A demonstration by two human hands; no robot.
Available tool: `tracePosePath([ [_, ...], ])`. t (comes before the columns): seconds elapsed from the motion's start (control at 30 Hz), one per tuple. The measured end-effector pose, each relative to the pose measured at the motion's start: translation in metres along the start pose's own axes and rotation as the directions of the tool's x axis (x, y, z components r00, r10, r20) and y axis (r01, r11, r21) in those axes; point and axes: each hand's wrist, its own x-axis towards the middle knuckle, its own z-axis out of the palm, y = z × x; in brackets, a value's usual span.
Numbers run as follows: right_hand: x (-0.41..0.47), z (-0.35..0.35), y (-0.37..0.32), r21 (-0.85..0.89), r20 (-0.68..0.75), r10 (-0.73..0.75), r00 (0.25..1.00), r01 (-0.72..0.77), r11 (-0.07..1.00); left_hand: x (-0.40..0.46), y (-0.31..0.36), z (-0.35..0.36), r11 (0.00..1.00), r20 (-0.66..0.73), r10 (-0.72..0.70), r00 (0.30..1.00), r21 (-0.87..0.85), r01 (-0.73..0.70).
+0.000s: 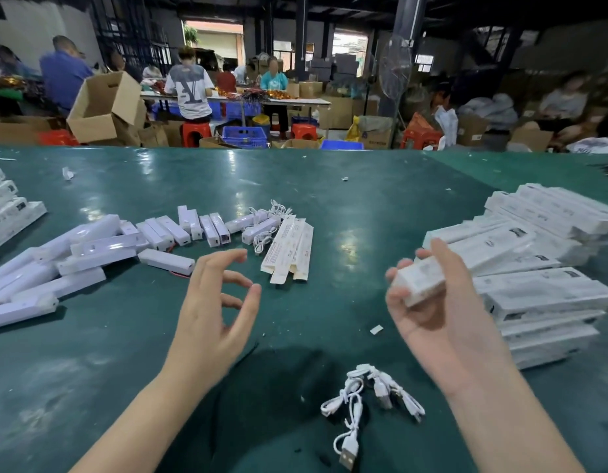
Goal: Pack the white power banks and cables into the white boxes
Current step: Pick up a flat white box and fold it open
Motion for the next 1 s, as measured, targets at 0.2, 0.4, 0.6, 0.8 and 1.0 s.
tracePosePath([
  [0.2,0.0,-0.029,-0.015,-0.028,0.166,-0.043,0.985,0.048,0.998,0.0,-0.001,0.002,1.0,0.025,0.009,1.0,0.002,-0.009],
  [0.4,0.007,-0.041,-0.015,-0.011,0.081,0.047,0.996,-0.046,0.999,0.0,-0.005,0.002,1.0,0.045,-0.002,0.999,0.021,0.001],
  [0.6,0.021,-0.04,0.001,-0.332,0.148,0.315,0.937,-0.253,0.909,0.0,-0.004,0.002,0.995,0.09,-0.007,0.996,0.103,-0.002],
  [0.8,0.075,0.007,0.057,-0.932,0.36,0.179,0.915,0.36,0.035,-0.001,-0.006,0.001,0.979,0.176,-0.061,0.982,0.204,0.024],
  [1.0,0.129,0.027,0.122,-0.602,0.444,0.333,0.832,0.552,-0.577,-0.002,-0.009,-0.004,0.928,0.142,-0.174,0.974,0.356,0.114],
])
